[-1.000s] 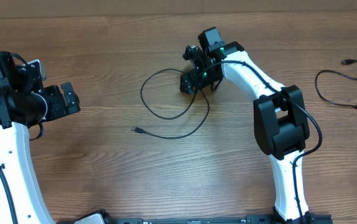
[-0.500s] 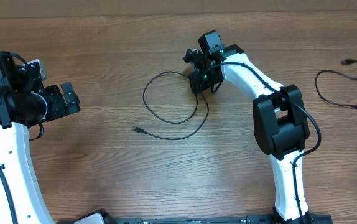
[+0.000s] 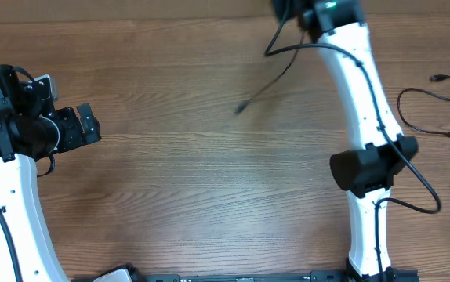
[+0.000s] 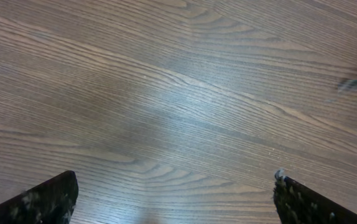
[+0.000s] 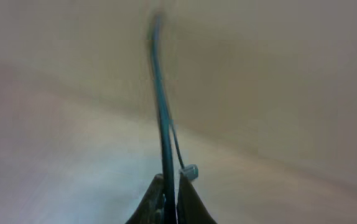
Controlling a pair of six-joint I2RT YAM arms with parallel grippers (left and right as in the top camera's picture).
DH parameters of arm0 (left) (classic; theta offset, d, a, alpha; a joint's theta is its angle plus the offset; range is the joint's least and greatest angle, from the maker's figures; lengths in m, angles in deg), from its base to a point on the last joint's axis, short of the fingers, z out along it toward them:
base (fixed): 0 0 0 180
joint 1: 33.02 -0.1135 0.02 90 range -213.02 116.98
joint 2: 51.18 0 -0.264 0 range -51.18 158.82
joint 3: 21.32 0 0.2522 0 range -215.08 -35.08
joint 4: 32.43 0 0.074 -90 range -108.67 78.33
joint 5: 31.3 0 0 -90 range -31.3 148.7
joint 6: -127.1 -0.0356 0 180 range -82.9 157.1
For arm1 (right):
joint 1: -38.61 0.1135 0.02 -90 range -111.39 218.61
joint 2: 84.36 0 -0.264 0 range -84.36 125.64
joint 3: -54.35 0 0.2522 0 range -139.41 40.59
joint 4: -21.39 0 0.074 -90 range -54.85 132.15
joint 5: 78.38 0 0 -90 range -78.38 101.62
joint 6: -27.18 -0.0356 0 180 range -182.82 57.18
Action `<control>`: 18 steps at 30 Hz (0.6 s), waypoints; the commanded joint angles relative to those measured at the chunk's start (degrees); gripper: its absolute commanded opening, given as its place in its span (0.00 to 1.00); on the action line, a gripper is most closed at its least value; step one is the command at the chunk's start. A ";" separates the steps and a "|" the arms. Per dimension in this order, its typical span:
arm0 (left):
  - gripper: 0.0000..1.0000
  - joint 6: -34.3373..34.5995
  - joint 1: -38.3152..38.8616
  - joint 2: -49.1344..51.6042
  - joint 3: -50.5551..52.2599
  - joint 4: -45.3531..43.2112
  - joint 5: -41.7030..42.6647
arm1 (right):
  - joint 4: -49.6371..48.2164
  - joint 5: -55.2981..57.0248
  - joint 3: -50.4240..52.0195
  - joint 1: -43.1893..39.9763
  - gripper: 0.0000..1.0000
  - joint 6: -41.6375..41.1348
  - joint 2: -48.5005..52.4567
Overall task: Untangle cables
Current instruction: 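Lift the last cable and carry it to the upper right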
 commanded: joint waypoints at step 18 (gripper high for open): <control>0.99 -1.07 -0.20 0.17 -0.42 -0.02 0.50 | 7.17 -10.29 -7.02 -32.09 0.04 -17.31 -3.26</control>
